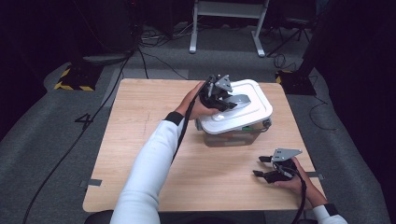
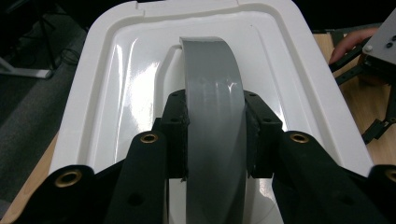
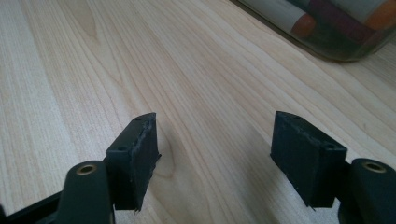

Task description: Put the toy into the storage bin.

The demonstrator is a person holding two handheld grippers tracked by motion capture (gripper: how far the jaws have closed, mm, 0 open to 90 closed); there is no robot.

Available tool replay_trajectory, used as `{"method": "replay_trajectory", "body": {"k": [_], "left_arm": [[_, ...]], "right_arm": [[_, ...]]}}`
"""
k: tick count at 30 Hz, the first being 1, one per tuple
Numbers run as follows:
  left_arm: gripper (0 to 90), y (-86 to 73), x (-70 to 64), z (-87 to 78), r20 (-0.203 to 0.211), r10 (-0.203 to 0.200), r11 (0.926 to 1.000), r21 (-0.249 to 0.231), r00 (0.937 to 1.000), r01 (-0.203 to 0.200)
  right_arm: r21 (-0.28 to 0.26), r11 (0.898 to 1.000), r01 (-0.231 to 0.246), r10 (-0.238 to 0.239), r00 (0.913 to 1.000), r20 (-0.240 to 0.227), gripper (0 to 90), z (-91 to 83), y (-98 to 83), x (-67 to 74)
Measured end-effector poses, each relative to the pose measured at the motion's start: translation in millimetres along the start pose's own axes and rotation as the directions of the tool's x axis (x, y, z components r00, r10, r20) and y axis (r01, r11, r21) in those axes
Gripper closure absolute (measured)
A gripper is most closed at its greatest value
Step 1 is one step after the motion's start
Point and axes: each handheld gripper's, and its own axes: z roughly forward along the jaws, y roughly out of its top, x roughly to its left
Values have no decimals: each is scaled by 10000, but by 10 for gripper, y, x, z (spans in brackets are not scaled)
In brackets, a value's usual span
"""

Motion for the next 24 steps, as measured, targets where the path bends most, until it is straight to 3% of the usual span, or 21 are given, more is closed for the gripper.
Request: {"method": "replay_trajectory", "body": {"k": [8,17,19,22,24], "left_arm": [[666,7,-3,259,233,191,9972,718,9995,-207],[663,-51,47,378,331,297,9929,1141,9990,-333],[663,-57,70,386,531,258,9936,1084,9983,-315],[664,-34,34,404,1002,571,9913,1123,9933,-684],[664,-26,10,398,988,803,9875,1278,9919,-927]], "right_arm": [[-47,10000,1,-1,10000,-15,321,0,-5,0],[-44,10000,8,-8,10000,-21,320,0,-5,-1],[-60,10000,14,-14,10000,-38,320,2,-5,-3],[-55,10000,9,-9,10000,-35,319,6,-1,-2],[-59,10000,12,-12,10000,-32,319,6,-2,-1]]}}
